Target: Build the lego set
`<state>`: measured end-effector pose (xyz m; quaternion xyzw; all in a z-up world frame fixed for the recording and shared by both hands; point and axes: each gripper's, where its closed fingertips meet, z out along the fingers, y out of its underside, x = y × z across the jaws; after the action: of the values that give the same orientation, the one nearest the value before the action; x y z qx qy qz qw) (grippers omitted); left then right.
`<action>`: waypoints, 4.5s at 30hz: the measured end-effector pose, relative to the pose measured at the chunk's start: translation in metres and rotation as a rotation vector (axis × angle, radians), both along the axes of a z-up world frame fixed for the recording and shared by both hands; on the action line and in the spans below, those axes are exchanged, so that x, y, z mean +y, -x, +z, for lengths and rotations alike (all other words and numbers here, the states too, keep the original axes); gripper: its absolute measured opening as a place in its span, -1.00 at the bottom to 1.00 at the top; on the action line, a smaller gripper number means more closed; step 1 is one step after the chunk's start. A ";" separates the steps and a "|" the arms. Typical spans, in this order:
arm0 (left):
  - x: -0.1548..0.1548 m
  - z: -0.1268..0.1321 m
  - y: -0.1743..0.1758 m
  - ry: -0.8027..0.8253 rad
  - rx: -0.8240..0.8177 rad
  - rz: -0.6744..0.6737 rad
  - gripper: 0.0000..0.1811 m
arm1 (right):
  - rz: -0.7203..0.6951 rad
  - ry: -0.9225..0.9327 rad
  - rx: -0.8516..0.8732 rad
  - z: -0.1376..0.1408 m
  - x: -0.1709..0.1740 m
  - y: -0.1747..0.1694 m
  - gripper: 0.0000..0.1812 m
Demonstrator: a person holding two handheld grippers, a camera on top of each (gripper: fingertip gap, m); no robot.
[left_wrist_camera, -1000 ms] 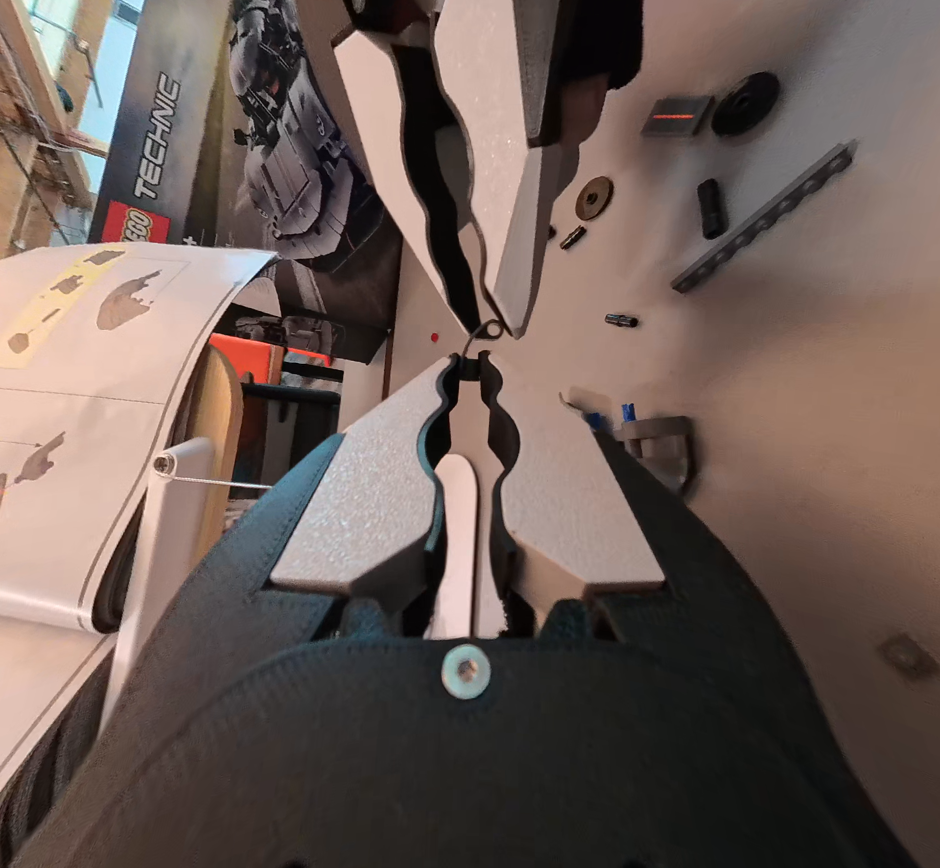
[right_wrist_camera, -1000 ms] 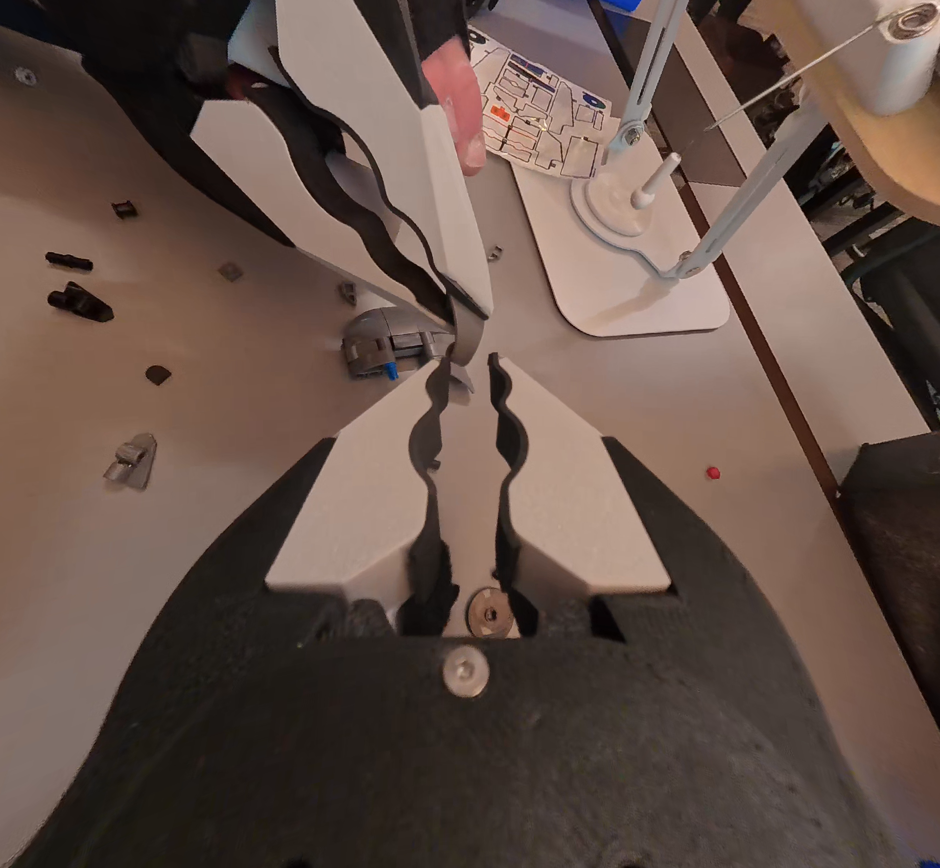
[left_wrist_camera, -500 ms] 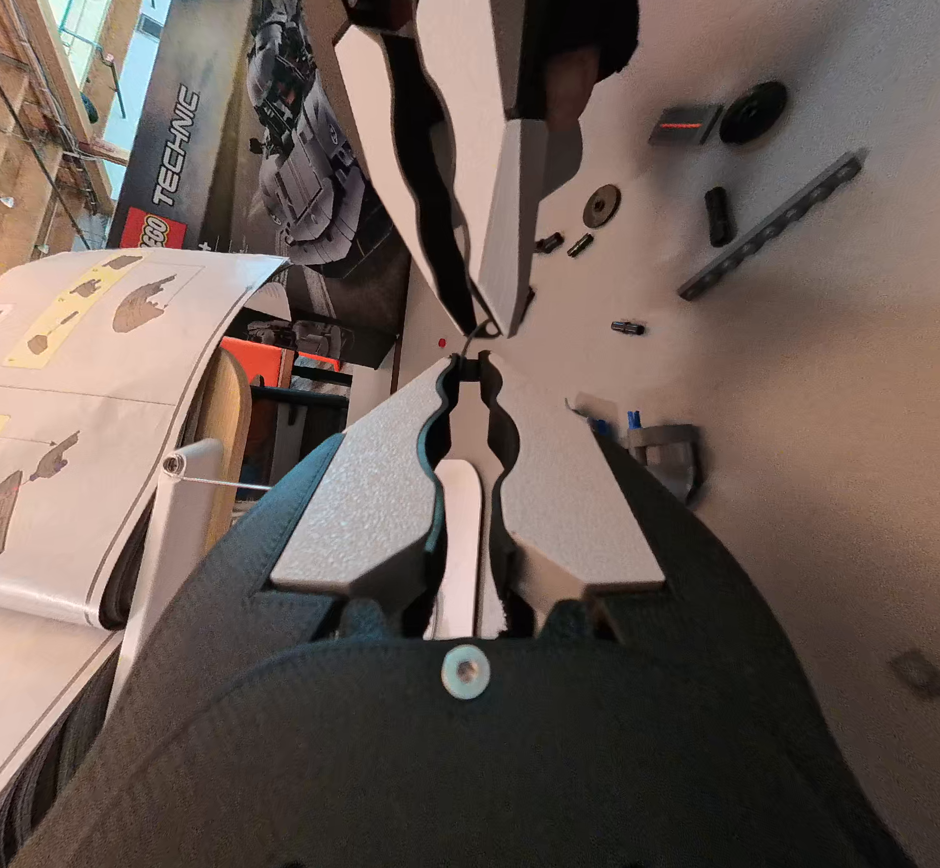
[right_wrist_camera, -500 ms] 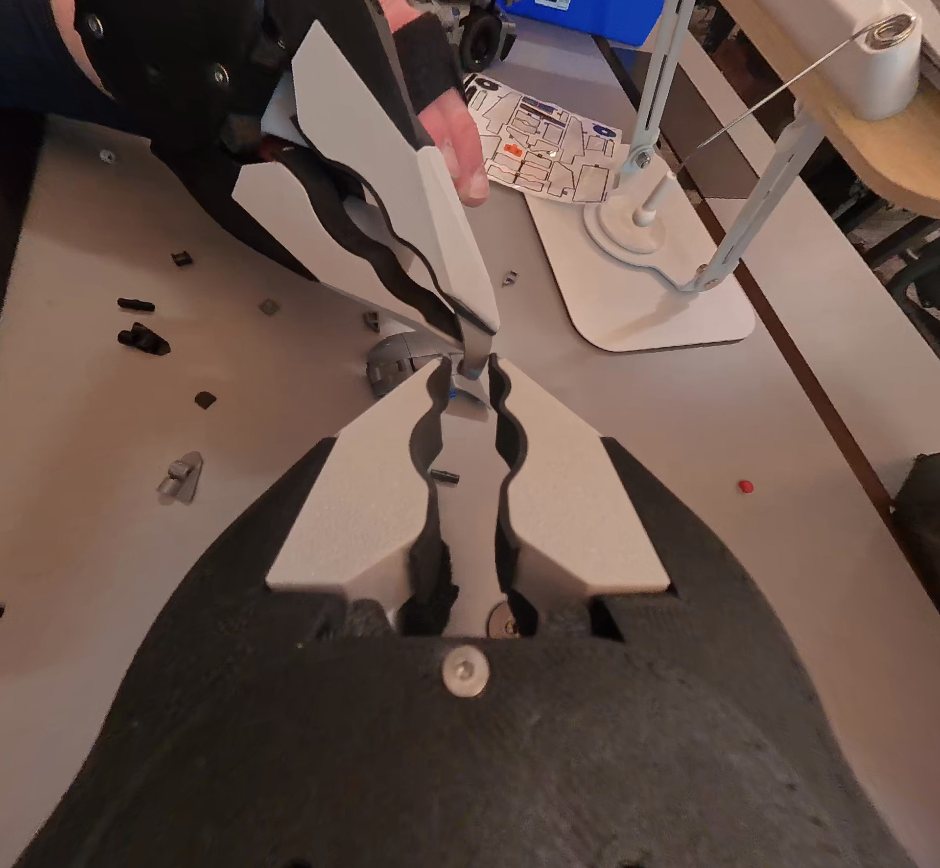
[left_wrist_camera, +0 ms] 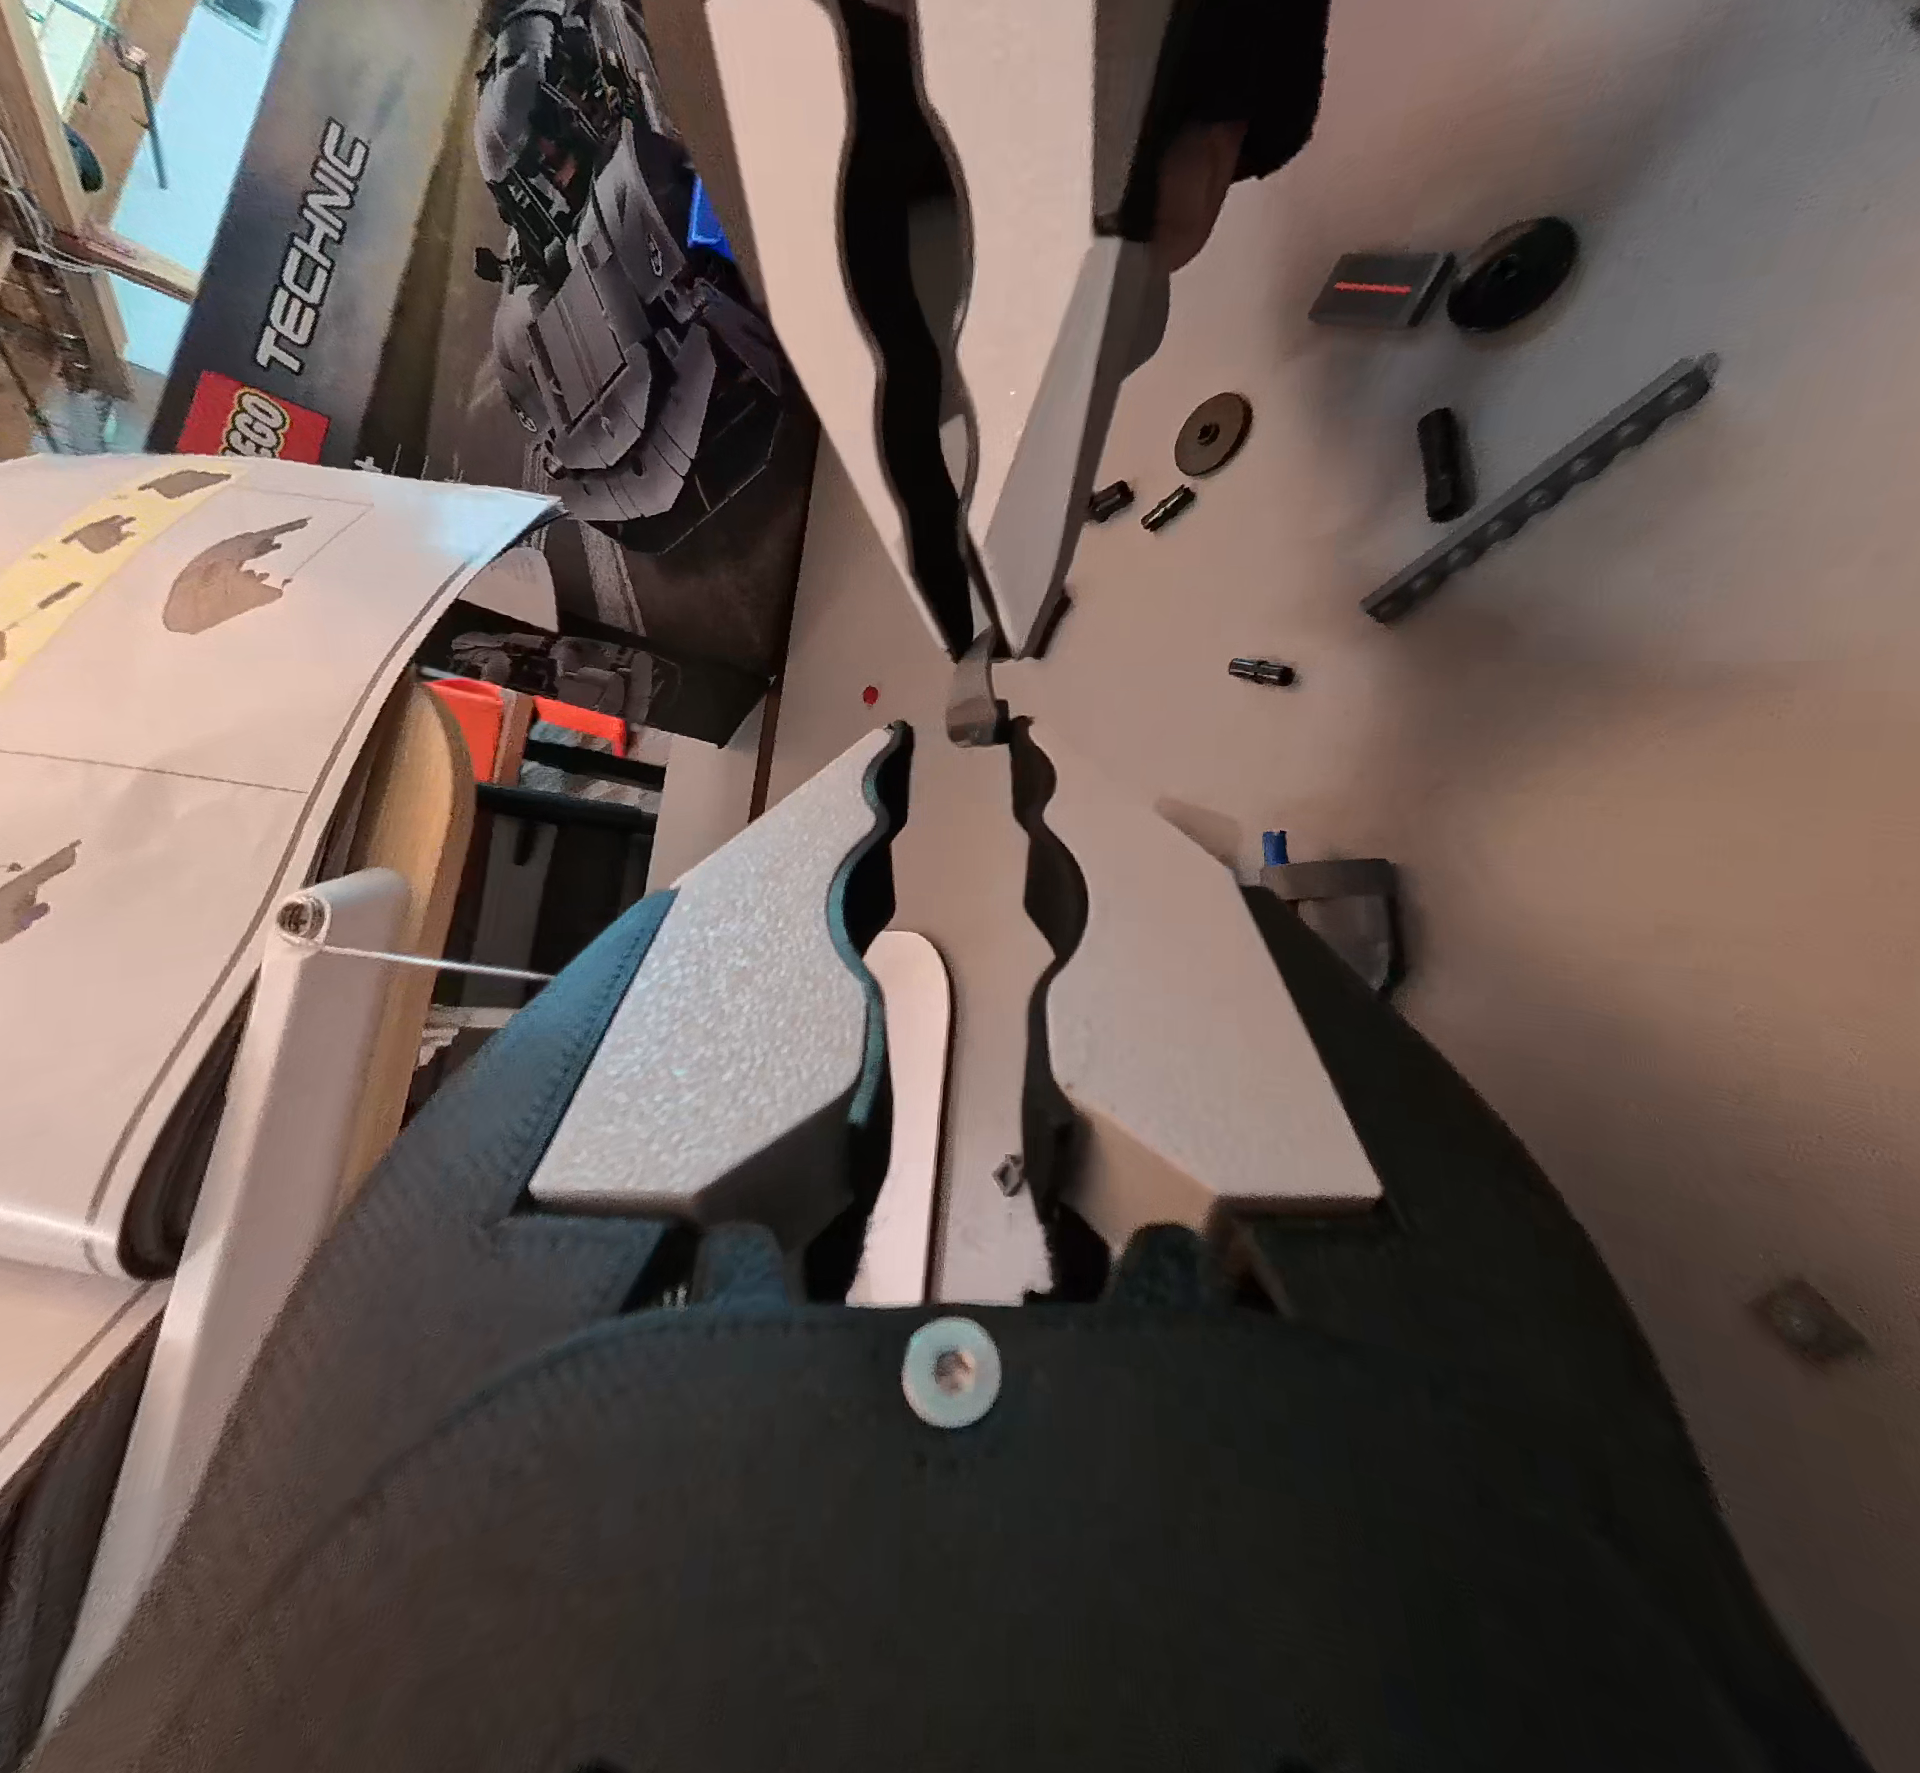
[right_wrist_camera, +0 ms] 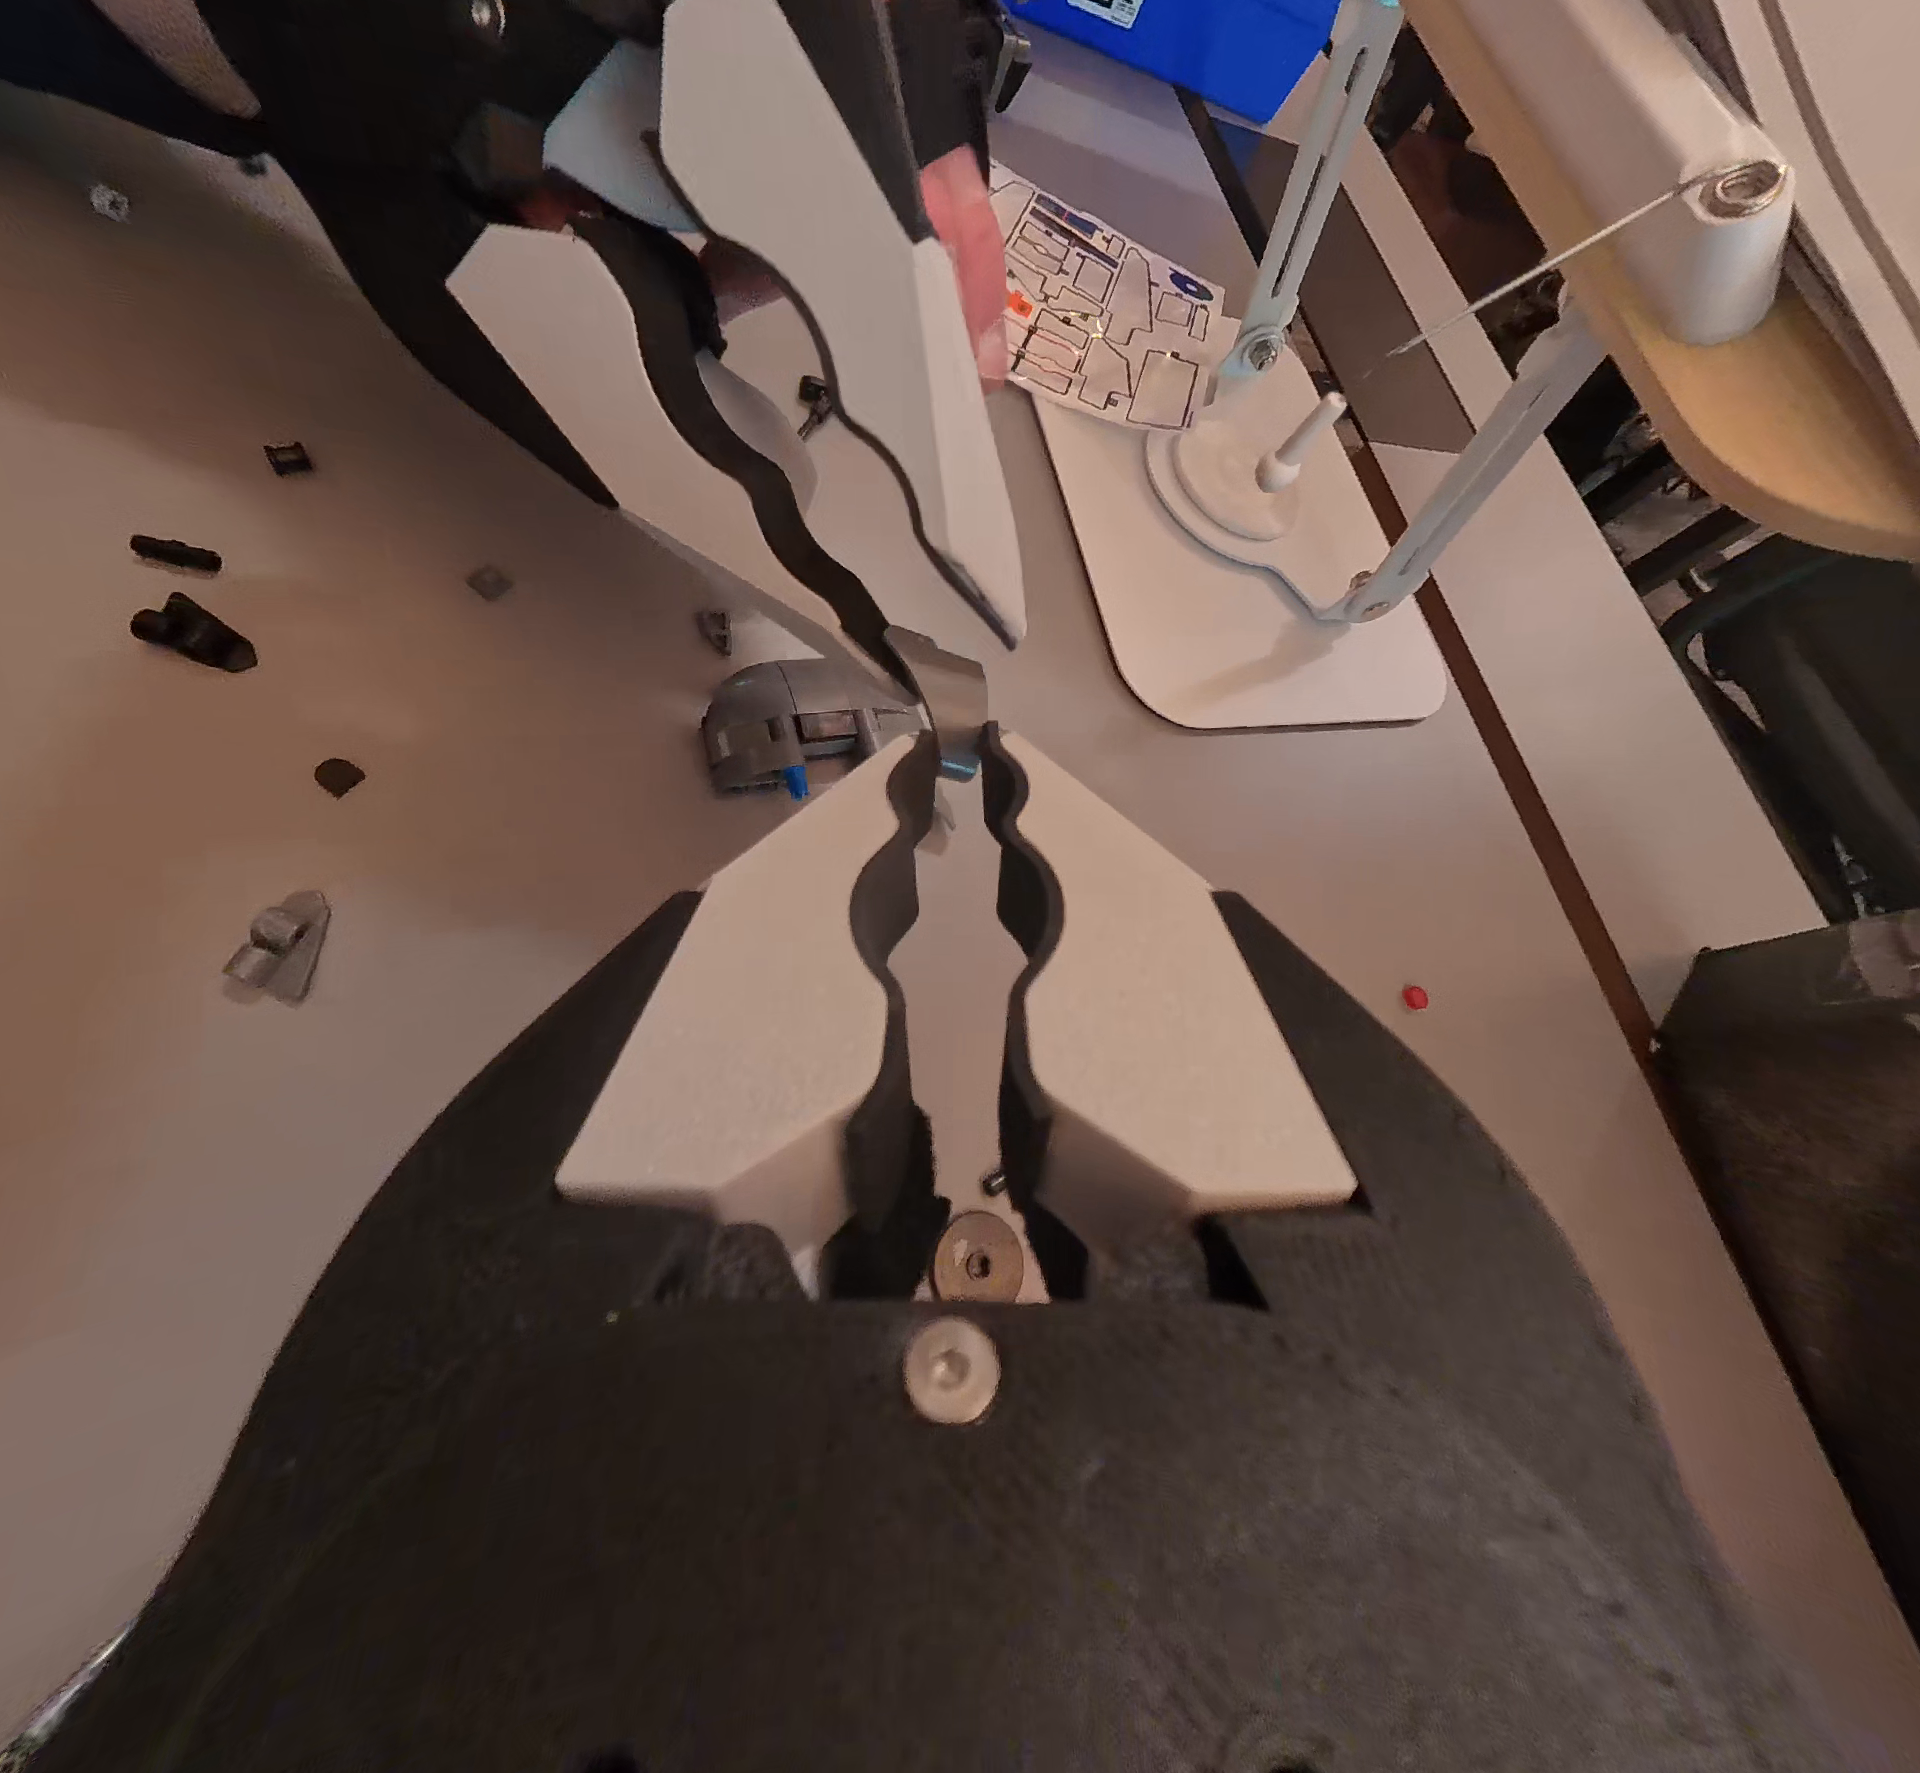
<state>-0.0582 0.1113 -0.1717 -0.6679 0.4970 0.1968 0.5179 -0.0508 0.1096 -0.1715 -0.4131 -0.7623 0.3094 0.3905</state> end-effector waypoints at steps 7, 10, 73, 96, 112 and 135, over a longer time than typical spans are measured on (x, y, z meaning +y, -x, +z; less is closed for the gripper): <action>-0.007 0.008 0.006 0.172 -0.330 -0.034 -0.73 | 0.025 -0.150 0.040 0.004 -0.002 -0.002 -0.93; -0.011 0.012 0.005 0.258 -0.500 -0.064 -0.71 | 0.045 -0.226 0.045 0.003 -0.005 -0.002 -0.93; 0.009 0.027 -0.010 -0.088 -0.207 0.049 -0.77 | -0.005 0.639 0.085 0.034 -0.002 0.004 -0.89; 0.004 0.020 -0.013 -0.025 -0.182 0.009 -0.93 | 0.019 0.612 0.044 0.026 0.002 -0.002 -1.00; 0.000 0.009 -0.017 0.006 -0.120 -0.031 -0.64 | 0.077 0.726 -0.066 0.015 -0.013 -0.006 -1.00; -0.001 -0.001 -0.006 0.144 -0.225 -0.002 -0.74 | 0.035 0.086 0.003 0.001 -0.003 -0.004 -0.87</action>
<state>-0.0523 0.1104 -0.1729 -0.7209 0.4492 0.0839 0.5211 -0.0470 0.1061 -0.1709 -0.4159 -0.7549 0.3490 0.3680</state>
